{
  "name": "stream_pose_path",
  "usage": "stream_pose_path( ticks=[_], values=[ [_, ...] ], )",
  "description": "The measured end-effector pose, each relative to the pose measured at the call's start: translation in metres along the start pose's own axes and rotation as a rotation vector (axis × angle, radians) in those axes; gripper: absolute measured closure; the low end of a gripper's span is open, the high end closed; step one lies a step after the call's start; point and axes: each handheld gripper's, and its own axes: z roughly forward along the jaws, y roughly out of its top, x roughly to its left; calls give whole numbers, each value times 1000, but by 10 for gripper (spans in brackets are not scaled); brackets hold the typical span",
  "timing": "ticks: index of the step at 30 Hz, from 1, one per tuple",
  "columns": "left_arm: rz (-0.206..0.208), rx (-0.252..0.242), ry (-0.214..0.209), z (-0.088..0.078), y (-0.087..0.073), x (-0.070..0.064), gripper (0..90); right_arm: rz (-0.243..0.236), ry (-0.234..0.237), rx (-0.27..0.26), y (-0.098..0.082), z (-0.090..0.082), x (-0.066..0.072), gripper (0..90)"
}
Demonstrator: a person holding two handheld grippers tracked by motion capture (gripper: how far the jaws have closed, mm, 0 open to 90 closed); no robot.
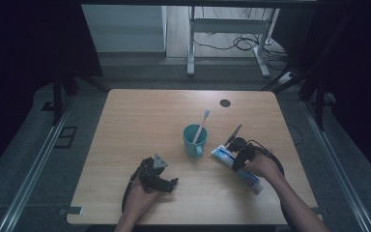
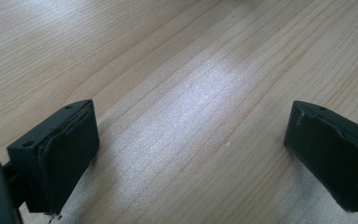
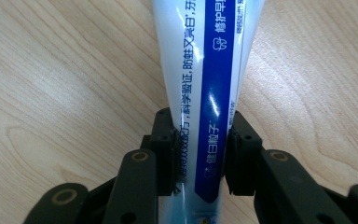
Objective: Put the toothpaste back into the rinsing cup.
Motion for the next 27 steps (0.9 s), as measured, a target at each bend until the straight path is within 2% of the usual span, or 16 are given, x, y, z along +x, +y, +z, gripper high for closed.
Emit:
stream_pose_path(
  ticks=[4,9,20,27],
  values=[
    [0,0,0,0,0,0,32,9,-8,-47,-6,-3,-2,704],
    [0,0,0,0,0,0,33,25,6,-103,-13,-8,-4,707],
    [0,0,0,0,0,0,32,11,8,-192,-22,-19,0,710],
    [1,0,0,0,0,0,32,2,22,-273,-26,-30,3,711]
  ],
)
